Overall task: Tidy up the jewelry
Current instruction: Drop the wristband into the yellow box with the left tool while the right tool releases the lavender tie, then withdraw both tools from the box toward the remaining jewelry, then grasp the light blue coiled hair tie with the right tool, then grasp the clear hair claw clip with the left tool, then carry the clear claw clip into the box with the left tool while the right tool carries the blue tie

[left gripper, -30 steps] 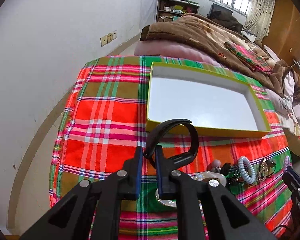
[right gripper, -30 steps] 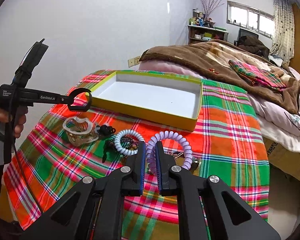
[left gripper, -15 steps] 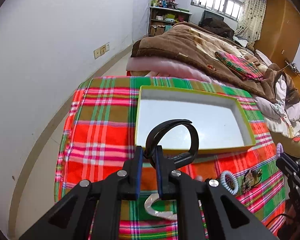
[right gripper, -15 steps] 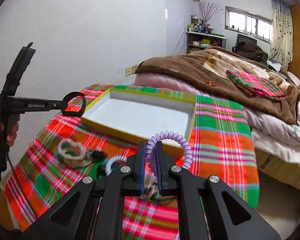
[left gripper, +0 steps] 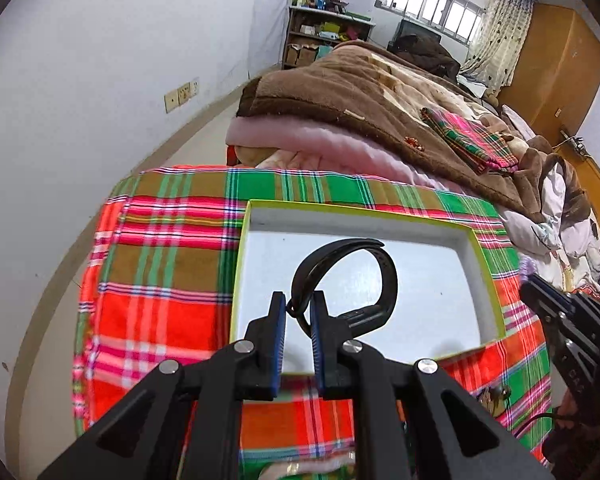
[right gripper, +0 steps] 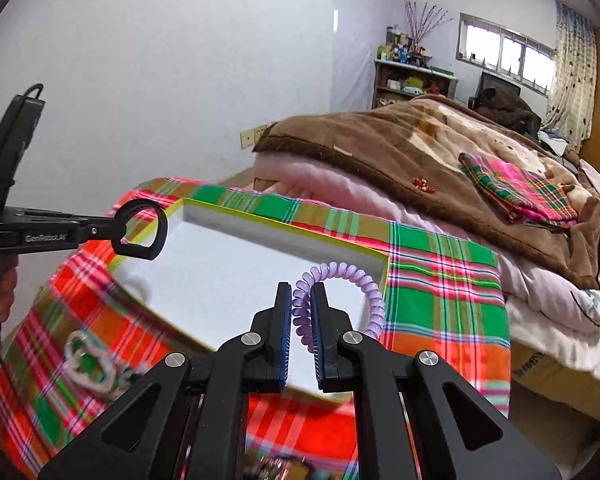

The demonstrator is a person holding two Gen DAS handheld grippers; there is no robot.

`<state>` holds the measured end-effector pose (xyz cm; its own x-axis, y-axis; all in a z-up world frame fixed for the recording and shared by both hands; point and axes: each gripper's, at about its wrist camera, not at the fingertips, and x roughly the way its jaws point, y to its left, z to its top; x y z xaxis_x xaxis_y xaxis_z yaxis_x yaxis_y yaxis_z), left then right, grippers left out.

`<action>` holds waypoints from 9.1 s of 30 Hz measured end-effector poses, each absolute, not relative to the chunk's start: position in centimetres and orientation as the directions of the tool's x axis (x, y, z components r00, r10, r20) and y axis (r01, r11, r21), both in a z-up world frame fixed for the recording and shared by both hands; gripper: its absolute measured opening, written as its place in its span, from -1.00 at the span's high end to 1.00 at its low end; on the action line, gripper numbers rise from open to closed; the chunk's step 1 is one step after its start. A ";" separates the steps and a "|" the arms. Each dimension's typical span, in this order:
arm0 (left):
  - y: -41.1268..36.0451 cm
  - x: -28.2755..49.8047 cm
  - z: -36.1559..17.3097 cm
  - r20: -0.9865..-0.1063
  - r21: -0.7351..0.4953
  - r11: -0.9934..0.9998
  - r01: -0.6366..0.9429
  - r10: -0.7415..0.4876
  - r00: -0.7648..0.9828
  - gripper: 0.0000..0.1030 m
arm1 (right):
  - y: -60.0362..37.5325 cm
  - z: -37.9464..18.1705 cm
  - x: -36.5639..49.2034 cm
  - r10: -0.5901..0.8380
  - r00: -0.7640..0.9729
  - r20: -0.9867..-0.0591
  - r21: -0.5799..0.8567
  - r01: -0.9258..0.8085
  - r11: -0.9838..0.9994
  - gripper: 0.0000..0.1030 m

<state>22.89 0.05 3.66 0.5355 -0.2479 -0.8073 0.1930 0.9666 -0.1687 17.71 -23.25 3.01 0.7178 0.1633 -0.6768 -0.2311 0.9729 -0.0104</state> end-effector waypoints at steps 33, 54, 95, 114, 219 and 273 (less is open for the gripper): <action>-1.7 28.7 -1.4 -0.876 -0.139 0.971 0.193 -0.212 0.433 0.74 | -22.5 -3.4 26.7 0.115 0.563 -0.818 -0.022 -0.231 0.973 0.81; -1.2 28.8 -1.0 -0.877 -0.136 0.979 0.155 -0.191 0.441 0.22 | -23.0 -3.0 26.6 0.121 0.577 -0.808 0.011 -0.189 0.982 0.42; 3.7 12.9 3.2 -0.739 -0.265 0.942 0.206 -0.336 0.585 -0.26 | -21.8 2.9 9.5 0.218 0.774 -0.594 0.064 -0.224 0.972 0.03; 7.0 9.3 -0.8 -0.789 -0.333 0.933 0.137 -0.356 0.501 -0.25 | -17.1 -2.8 7.2 0.240 0.621 -0.746 -0.030 -0.391 0.920 0.05; 0.9 8.1 2.2 -0.800 -0.208 0.908 0.363 -0.371 0.471 0.78 | -18.6 0.7 5.3 0.289 0.715 -0.636 -0.002 -0.376 0.926 0.81; -2.6 19.5 8.0 -0.689 -0.309 0.861 0.403 -0.495 0.529 0.85 | -19.8 3.8 16.5 0.264 0.741 -0.618 -0.026 -0.354 0.935 0.81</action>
